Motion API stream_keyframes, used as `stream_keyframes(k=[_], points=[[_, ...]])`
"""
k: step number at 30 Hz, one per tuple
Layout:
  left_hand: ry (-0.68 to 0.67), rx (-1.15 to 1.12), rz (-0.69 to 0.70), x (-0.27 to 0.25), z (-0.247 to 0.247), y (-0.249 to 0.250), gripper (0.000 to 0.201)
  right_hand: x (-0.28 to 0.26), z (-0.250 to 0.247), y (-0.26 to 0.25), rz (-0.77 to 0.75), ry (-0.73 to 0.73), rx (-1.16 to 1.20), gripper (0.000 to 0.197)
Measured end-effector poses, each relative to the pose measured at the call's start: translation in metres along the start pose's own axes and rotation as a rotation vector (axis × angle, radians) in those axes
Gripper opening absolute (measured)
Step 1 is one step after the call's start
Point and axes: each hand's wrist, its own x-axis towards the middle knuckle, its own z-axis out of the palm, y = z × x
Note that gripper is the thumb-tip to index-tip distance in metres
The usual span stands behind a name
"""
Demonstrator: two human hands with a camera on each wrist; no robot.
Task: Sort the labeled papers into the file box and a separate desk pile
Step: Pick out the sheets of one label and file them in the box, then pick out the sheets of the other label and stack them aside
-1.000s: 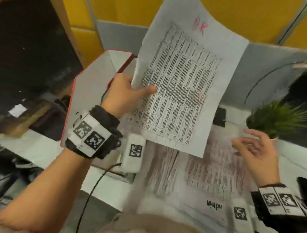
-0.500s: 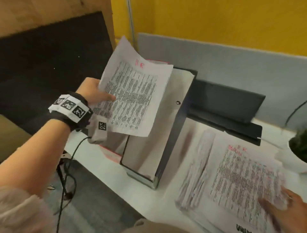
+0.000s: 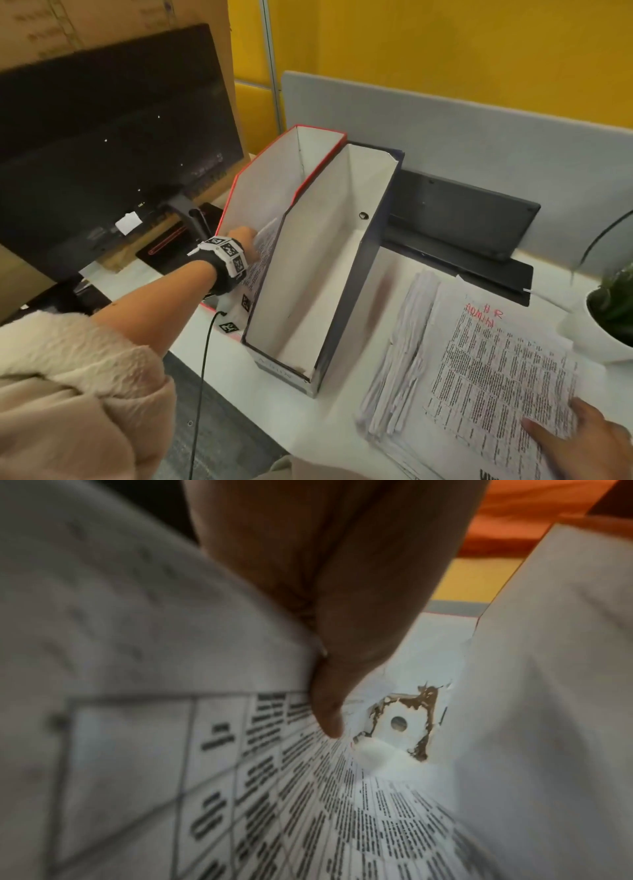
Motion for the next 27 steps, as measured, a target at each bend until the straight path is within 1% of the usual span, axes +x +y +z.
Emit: stream_keyframes(k=[2,4,6,9,12,14,16,18,19,20,21,23,24,25,27], points=[[-0.057,0.055,0.010,0.002,0.002,-0.004,0.050,-0.001,-0.003,-0.003,-0.006,-0.023,-0.011,0.090],[-0.087,0.042,0.016,0.003,0.002,-0.008,0.058,0.002,-0.004,-0.003,-0.007,-0.045,-0.026,0.089],[-0.055,-0.030,0.032,0.003,-0.002,-0.008,0.056,0.005,-0.003,-0.001,-0.003,-0.050,-0.041,0.088],[0.090,-0.219,0.079,-0.004,-0.018,0.000,0.045,0.008,0.004,0.001,0.021,-0.011,-0.026,0.089],[0.272,-0.385,0.188,-0.020,-0.048,0.021,0.045,0.010,0.012,0.004,0.033,0.011,-0.023,0.089],[0.416,-0.476,0.287,-0.036,-0.065,0.043,0.042,0.010,0.016,0.006,0.016,0.016,-0.025,0.088],[0.554,-0.520,0.410,-0.055,-0.068,0.076,0.034,0.006,0.014,0.011,-0.039,0.056,-0.006,0.085],[0.602,-0.551,0.551,-0.078,-0.062,0.114,0.026,0.002,0.012,0.016,-0.057,0.057,0.007,0.083],[0.556,-0.613,0.635,-0.093,-0.048,0.149,0.022,0.001,0.001,0.033,-0.004,0.080,0.015,0.083],[0.537,-0.636,0.696,-0.106,-0.039,0.169,0.020,0.000,0.000,0.037,0.010,0.083,0.024,0.083],[0.537,-0.645,0.741,-0.117,-0.034,0.178,0.018,0.000,0.006,0.032,-0.029,0.074,0.040,0.085],[0.475,-0.654,0.775,-0.132,-0.011,0.194,0.018,-0.002,0.011,0.017,-0.085,0.061,0.070,0.088],[0.415,-0.623,0.750,-0.135,0.002,0.198,0.018,-0.002,0.016,0.007,-0.118,0.050,0.066,0.090],[0.318,-0.564,0.702,-0.134,0.019,0.201,0.017,-0.002,0.020,0.000,-0.142,0.036,0.045,0.091],[0.032,-0.341,0.560,-0.131,0.063,0.217,0.021,-0.003,0.021,0.006,-0.157,0.032,-0.015,0.091]])
